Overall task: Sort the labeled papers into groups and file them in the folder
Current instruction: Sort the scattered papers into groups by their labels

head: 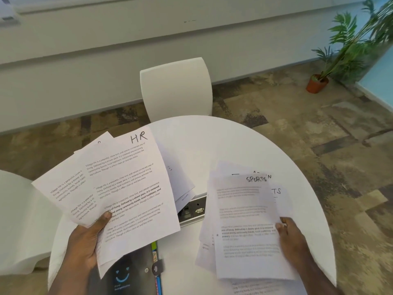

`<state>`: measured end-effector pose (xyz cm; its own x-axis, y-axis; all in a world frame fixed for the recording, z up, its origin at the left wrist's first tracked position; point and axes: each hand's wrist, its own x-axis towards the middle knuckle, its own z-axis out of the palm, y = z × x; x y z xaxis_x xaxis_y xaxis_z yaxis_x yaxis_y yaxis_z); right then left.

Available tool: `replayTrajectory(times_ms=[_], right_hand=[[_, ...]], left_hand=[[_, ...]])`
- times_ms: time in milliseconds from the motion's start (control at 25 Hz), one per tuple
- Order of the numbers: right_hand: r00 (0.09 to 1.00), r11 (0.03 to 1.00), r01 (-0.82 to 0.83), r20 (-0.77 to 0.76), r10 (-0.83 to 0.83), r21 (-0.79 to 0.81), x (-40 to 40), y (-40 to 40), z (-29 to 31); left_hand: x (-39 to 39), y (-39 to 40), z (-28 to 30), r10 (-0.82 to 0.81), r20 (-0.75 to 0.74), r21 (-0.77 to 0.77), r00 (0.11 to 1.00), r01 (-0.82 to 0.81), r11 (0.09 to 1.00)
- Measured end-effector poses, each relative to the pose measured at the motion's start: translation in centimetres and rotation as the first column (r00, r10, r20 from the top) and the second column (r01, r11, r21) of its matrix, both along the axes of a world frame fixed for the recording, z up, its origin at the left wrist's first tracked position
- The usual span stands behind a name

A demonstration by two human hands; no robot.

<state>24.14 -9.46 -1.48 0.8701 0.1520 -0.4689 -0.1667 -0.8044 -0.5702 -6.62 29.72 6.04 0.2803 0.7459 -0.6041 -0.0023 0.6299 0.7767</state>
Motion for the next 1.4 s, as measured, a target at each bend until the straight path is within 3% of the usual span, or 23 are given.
replayTrajectory(times_ms=[120, 200, 320, 360, 440, 520, 600, 720, 880, 1000, 1080, 1280, 1400], right_hand=[[1.0, 0.985, 0.004, 0.014, -0.001, -0.173, -2.1, -2.0, 0.8], [0.987, 0.971, 0.041, 0.159, -0.003, -0.236, -2.6, -2.5, 1.7], [0.965, 0.997, 0.023, 0.262, -0.001, -0.079, -2.3, -1.0, 2.4], [0.982, 0.998, 0.022, 0.186, -0.033, 0.06, -2.2, 0.0, 3.0], [0.987, 0.932, 0.075, -0.158, -0.019, 0.356, -1.9, 2.3, 4.8], [0.835, 0.799, 0.26, -0.541, 0.095, 0.541, -1.9, 4.4, 5.9], [0.705, 0.729, 0.354, -0.68, 0.203, 0.585, -2.0, 5.5, 6.6], [0.689, 0.741, 0.286, -0.668, 0.281, 0.608, -2.6, 5.9, 6.5], [0.644, 0.772, 0.313, -0.721, 0.256, 0.553, -4.0, 5.4, 4.6], [0.701, 0.802, 0.309, -0.693, 0.172, 0.511, -4.9, 4.8, 3.2], [0.722, 0.778, 0.363, -0.683, 0.112, 0.513, -5.2, 4.7, 2.5], [0.737, 0.696, 0.455, -0.673, 0.056, 0.556, -5.6, 4.3, 1.3], [0.784, 0.625, 0.515, -0.617, -0.067, 0.587, -5.0, 3.9, 0.6]], left_hand=[[0.7, -0.3, 0.0, -0.018, 0.001, 0.005, 1.0, 0.018, 1.0], [1.5, -0.5, -0.1, -0.04, -0.006, 0.007, 0.999, 0.04, 0.999], [3.4, -1.7, -0.3, -0.118, -0.019, 0.02, 0.993, 0.119, 0.993], [4.3, -2.4, -0.4, -0.151, -0.014, 0.018, 0.988, 0.152, 0.988], [6.0, -4.1, -0.7, -0.227, -0.013, 0.01, 0.974, 0.227, 0.974], [7.4, -5.9, -1.1, -0.312, -0.018, 0.027, 0.95, 0.313, 0.949], [8.5, -7.3, -1.5, -0.385, -0.032, 0.057, 0.922, 0.386, 0.921], [9.8, -9.0, -1.6, -0.439, -0.076, 0.053, 0.895, 0.443, 0.895], [10.8, -10.2, -1.5, -0.508, -0.166, 0.04, 0.845, 0.52, 0.853], [11.7, -11.1, -1.4, -0.567, -0.191, 0.09, 0.802, 0.589, 0.803], [12.4, -11.1, -1.4, -0.605, -0.204, 0.107, 0.77, 0.632, 0.768], [13.6, -10.5, -3.1, -0.714, -0.061, 0.053, 0.697, 0.717, 0.695], [14.5, -10.1, -4.0, -0.7, -0.264, 0.139, 0.664, 0.744, 0.653]])
